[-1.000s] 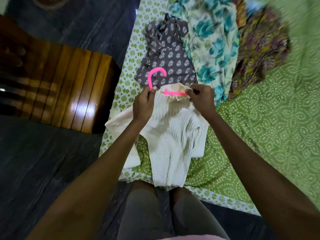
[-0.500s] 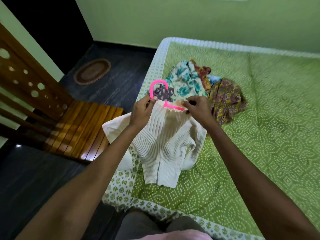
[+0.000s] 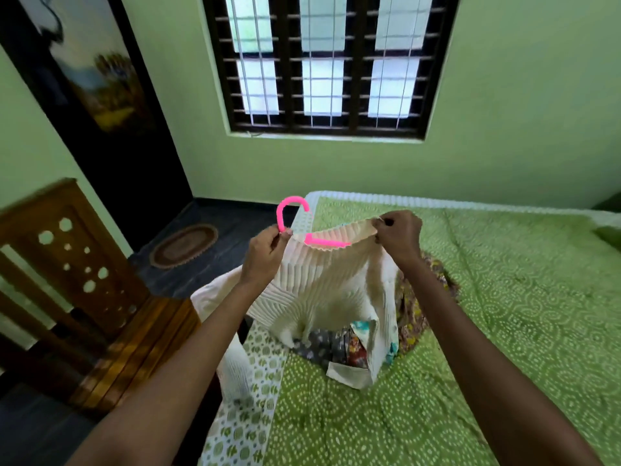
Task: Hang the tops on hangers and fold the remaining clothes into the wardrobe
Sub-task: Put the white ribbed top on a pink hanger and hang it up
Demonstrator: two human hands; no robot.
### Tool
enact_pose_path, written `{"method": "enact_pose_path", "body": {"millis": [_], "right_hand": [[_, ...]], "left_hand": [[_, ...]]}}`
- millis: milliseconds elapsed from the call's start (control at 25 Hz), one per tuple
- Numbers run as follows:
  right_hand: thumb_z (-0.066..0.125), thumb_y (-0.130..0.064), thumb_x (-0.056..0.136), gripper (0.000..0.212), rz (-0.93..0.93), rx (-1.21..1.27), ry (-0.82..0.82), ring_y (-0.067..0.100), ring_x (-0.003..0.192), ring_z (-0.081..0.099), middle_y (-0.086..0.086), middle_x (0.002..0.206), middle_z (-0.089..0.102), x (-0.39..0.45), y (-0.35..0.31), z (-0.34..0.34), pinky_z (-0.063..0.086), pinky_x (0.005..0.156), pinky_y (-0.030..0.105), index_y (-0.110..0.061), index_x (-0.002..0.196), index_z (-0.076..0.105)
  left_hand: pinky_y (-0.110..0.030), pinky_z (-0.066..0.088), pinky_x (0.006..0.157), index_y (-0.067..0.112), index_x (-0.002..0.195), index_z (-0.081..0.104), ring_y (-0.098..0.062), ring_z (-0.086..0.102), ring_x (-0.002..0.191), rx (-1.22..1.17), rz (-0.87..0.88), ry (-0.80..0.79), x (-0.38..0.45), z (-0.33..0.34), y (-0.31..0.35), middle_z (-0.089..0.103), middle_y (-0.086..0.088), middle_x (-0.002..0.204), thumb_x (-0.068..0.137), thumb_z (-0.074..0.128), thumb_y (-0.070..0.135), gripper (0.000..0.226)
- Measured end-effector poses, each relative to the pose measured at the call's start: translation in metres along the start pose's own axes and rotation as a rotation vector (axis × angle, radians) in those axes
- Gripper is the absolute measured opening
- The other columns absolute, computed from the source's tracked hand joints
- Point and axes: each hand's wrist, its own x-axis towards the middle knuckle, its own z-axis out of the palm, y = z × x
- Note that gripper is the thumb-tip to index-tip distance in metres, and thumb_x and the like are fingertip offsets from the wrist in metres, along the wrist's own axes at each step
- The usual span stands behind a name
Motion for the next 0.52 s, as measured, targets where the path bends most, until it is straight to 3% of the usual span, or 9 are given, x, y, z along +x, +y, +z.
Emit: {"method": "enact_pose_path", "body": {"millis": [80, 240, 360, 440, 520], "right_hand": [[0.063, -0.002, 0.083, 0.021, -0.010, 0.027, -0.060, -0.009, 0.041, 0.055, 0.023, 0.062, 0.066, -0.005, -0.022, 0.005, 0.036, 0.045, 0.004, 0.011, 0.067, 0.068], [0.061, 0.003, 0.080, 0.017, -0.094, 0.070, -0.175, -0.001, 0.041, 0.058, 0.025, 0.062, 0.067, -0.029, -0.052, 0.041, 0.038, 0.040, 0.010, 0.011, 0.066, 0.067], [0.067, -0.006, 0.080, 0.010, -0.190, 0.034, -0.271, 0.011, 0.065, 0.065, 0.017, 0.075, 0.071, -0.025, -0.045, 0.037, 0.047, 0.064, 0.025, 0.002, 0.079, 0.074], [0.070, -0.007, 0.076, 0.014, -0.298, -0.026, -0.230, 0.026, 0.088, 0.063, 0.015, 0.090, 0.070, -0.012, -0.029, 0.018, 0.041, 0.078, 0.027, -0.003, 0.089, 0.074], [0.069, -0.008, 0.075, 0.026, -0.381, -0.183, -0.230, 0.027, 0.098, 0.056, 0.017, 0.102, 0.065, 0.005, -0.008, -0.004, 0.032, 0.081, 0.023, -0.004, 0.100, 0.071]], "left_hand": [[-0.028, 0.023, 0.051, 0.004, 0.064, 0.048, -0.009, 0.034, 0.050, 0.028, 0.039, -0.021, 0.009, -0.002, 0.004, 0.032, 0.006, 0.052, 0.088, 0.049, 0.039, 0.043], [-0.028, 0.022, 0.050, 0.016, 0.057, 0.036, -0.009, 0.029, 0.047, 0.010, 0.047, -0.032, 0.027, -0.001, 0.012, 0.028, 0.007, 0.050, 0.092, 0.056, 0.030, 0.042], [-0.026, 0.018, 0.051, 0.013, 0.055, 0.040, -0.005, 0.025, 0.046, -0.085, 0.007, 0.022, 0.041, -0.009, 0.007, 0.023, 0.008, 0.052, 0.093, 0.057, 0.015, 0.042], [-0.026, 0.018, 0.051, 0.003, 0.060, 0.047, -0.003, 0.023, 0.048, -0.167, -0.040, 0.046, 0.045, -0.016, 0.000, 0.022, 0.007, 0.054, 0.093, 0.056, 0.012, 0.036], [-0.030, 0.017, 0.053, 0.009, 0.058, 0.038, -0.003, 0.021, 0.048, -0.208, -0.073, 0.047, 0.051, -0.020, -0.007, 0.022, 0.010, 0.052, 0.094, 0.055, 0.014, 0.040]]}}
